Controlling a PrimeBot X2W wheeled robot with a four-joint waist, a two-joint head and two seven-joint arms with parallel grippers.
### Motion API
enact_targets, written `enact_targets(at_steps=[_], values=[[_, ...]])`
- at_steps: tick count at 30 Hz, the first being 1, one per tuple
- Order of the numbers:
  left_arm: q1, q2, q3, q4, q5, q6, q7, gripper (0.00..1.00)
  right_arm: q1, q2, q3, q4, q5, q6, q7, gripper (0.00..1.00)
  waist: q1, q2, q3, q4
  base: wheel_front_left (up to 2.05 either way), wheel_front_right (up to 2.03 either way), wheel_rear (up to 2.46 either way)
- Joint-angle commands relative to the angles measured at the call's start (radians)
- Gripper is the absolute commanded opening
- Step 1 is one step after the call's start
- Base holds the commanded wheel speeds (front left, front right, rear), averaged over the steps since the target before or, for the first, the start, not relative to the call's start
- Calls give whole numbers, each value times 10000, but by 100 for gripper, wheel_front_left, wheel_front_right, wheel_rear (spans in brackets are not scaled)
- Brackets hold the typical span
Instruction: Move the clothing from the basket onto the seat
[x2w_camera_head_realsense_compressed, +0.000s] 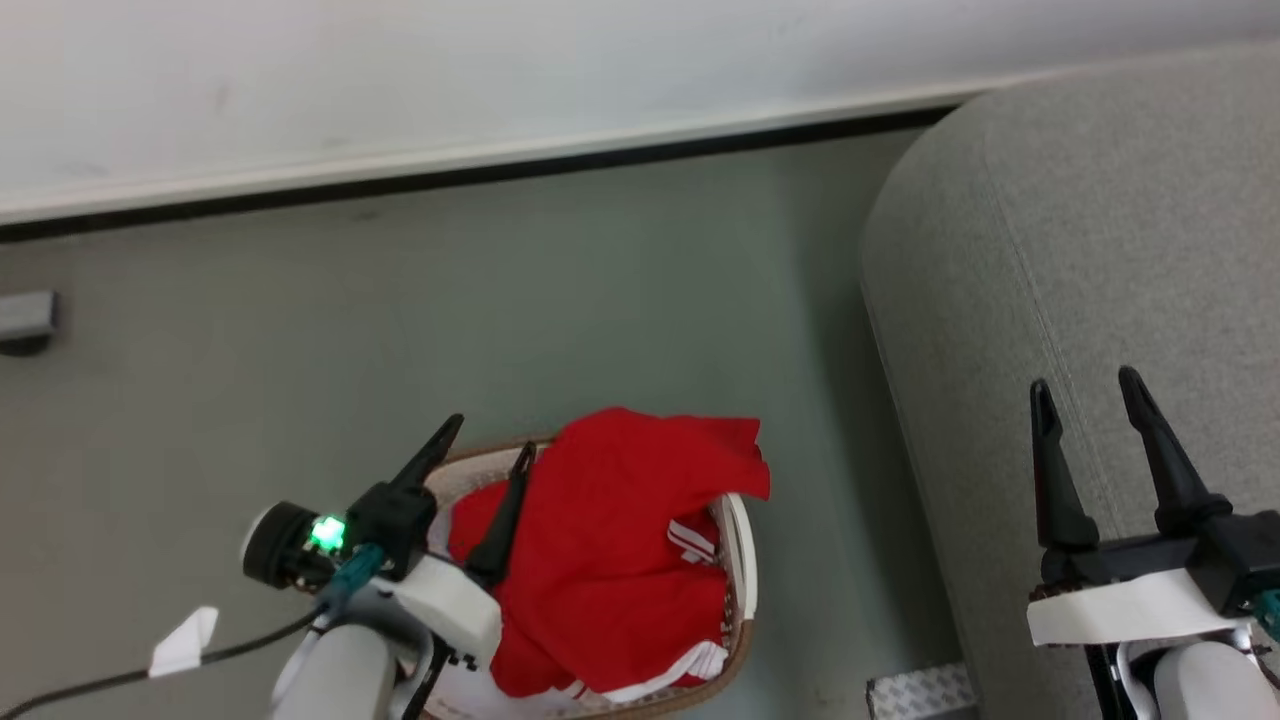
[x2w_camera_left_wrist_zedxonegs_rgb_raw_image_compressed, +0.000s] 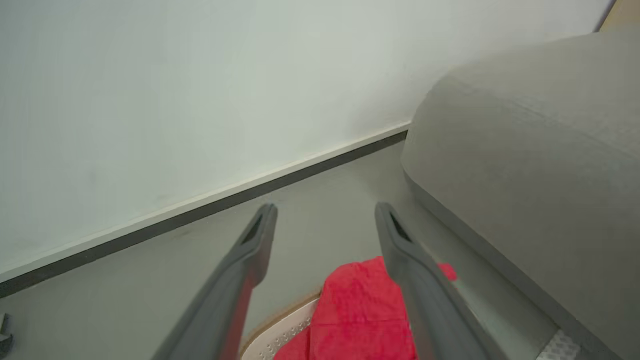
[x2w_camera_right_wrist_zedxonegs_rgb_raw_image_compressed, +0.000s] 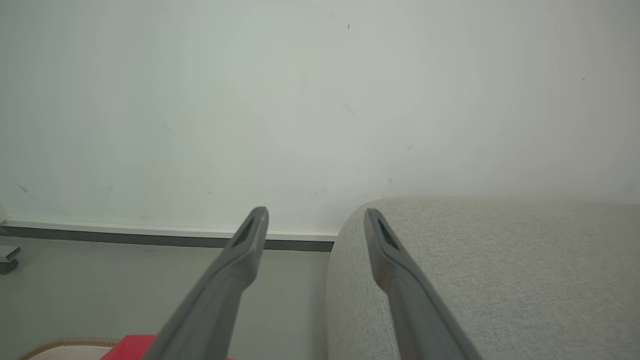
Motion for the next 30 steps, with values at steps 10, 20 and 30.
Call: enact_targets(at_steps=[10, 20, 30], values=[[-2719, 146, -451, 3838, 765, 510, 794, 100, -1123, 28, 355, -952, 925, -22, 3, 100, -2, 0, 3082, -1375, 0, 0, 0], [-4379, 467, -81, 5936, 543, 1245, 1798, 100, -1650, 27, 772, -1507, 1435, -21, 3, 100, -2, 0, 4263, -1908, 0, 0, 0], [-5324, 414, -267, 7057, 413, 835, 1809, 0, -1520, 24, 991, -1367, 1578, -22, 3, 100, -2, 0, 4909, -2016, 0, 0, 0]])
